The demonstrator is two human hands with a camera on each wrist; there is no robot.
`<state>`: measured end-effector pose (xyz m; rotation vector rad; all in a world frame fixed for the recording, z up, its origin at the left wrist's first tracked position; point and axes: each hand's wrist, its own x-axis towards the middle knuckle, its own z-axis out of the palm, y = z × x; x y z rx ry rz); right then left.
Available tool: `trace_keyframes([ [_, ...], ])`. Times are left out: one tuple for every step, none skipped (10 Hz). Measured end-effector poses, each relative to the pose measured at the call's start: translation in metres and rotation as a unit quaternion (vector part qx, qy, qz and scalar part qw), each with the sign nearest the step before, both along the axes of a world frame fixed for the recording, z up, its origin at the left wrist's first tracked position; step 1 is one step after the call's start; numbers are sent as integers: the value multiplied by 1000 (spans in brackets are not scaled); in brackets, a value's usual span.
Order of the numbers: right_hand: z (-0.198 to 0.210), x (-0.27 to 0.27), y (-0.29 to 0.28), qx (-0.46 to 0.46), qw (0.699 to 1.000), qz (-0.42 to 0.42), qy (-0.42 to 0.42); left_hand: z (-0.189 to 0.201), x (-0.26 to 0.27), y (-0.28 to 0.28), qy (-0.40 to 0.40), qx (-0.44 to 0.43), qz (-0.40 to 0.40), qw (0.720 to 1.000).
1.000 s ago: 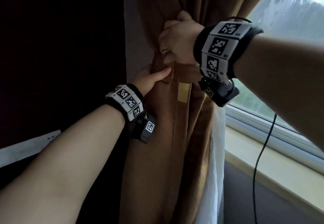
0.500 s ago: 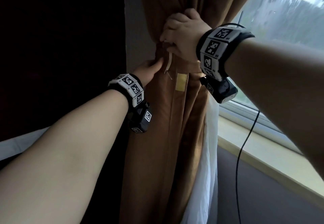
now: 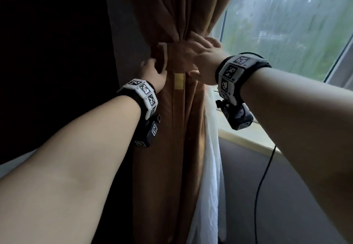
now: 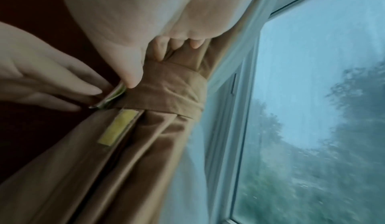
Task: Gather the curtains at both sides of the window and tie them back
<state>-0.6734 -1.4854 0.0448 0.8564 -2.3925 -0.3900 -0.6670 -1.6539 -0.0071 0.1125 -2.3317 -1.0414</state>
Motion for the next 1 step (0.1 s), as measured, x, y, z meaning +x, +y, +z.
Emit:
trace_keyframes([
  [1,19,43,-13,994,-97,-51,3,21,26,14,-26,-18,999],
])
